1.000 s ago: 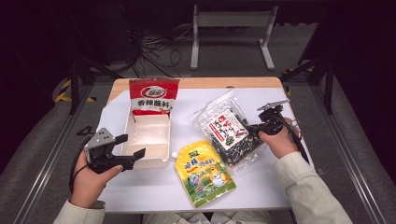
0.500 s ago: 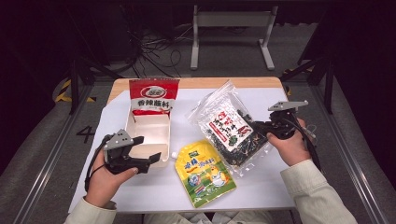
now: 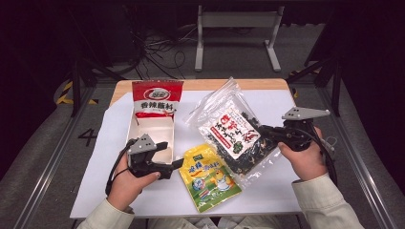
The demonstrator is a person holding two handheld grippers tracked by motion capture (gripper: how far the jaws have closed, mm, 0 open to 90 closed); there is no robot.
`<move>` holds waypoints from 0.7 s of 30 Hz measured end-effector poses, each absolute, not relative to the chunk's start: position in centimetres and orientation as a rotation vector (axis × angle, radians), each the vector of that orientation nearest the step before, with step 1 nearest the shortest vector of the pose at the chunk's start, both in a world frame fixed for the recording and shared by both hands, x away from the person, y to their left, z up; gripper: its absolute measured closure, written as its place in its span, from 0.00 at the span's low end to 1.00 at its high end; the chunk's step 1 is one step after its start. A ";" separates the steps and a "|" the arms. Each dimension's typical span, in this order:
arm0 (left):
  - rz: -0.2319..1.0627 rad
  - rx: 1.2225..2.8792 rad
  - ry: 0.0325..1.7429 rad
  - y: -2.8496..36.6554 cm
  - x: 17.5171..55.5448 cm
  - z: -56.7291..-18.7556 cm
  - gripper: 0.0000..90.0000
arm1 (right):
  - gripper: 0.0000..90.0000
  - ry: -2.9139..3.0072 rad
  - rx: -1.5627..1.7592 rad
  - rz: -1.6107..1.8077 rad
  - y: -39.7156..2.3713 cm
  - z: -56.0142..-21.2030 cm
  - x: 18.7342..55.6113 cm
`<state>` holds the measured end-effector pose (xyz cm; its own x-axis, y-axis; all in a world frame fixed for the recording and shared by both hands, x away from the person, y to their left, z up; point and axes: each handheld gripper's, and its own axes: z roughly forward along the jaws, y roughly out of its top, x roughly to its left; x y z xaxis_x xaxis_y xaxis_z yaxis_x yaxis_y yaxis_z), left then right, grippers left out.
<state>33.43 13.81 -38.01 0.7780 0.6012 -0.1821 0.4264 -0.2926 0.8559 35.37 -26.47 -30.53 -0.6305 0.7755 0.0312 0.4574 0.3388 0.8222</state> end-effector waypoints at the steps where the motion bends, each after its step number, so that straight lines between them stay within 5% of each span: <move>1: 0.203 1.936 0.772 13.6 33.4 -38.1 0.20 | 0.94 2.242 1.078 1.203 -26.3 -30.5 35.1; 21: 0.012 1.953 0.752 8.6 33.5 -40.1 0.25 | 0.94 2.250 0.963 1.286 -23.4 -30.6 32.6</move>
<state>33.50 8.59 -40.15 0.8066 0.5072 -0.3035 0.4975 -0.3055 0.8119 32.59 -23.37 -30.56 -0.6956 0.7183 0.0134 0.3760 0.3481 0.8588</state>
